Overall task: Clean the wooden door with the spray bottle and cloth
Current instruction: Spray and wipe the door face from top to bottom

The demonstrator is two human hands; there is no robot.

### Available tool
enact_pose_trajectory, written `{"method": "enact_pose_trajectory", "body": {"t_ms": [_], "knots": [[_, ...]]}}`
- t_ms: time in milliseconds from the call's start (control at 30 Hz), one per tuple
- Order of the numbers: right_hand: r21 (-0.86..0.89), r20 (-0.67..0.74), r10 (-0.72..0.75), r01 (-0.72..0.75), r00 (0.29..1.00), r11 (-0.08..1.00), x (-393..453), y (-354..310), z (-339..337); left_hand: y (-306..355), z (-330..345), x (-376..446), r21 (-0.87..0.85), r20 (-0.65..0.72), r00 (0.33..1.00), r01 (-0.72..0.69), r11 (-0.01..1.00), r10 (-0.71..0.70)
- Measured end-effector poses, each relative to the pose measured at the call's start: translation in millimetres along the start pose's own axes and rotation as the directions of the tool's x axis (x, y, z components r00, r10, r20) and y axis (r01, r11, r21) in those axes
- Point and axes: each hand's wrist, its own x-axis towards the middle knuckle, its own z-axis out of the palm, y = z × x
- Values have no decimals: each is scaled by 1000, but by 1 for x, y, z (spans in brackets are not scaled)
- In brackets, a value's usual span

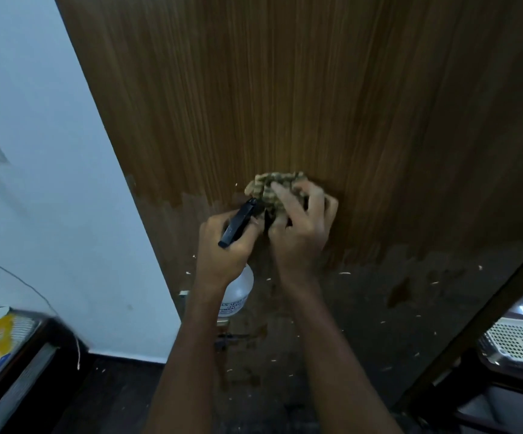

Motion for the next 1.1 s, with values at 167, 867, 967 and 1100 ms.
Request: {"method": "enact_pose_trajectory", "body": {"t_ms": [167,867,967,1100], "knots": [[-35,5,-105,105,994,994,-50,8,15,-13,-19,-1,21,38,999,11,1000,-11],[12,21,-41,41,999,999,-27,-61,42,-15,-88,16,23,71,997,-44,999,42],[35,-70,-21,23,997,999,-12,-74,57,-20,-97,12,30,73,996,-46,998,44],[-13,97,-119,121,988,993,-98,-57,65,-31,-110,11,36,80,997,-2,999,-1]]}}
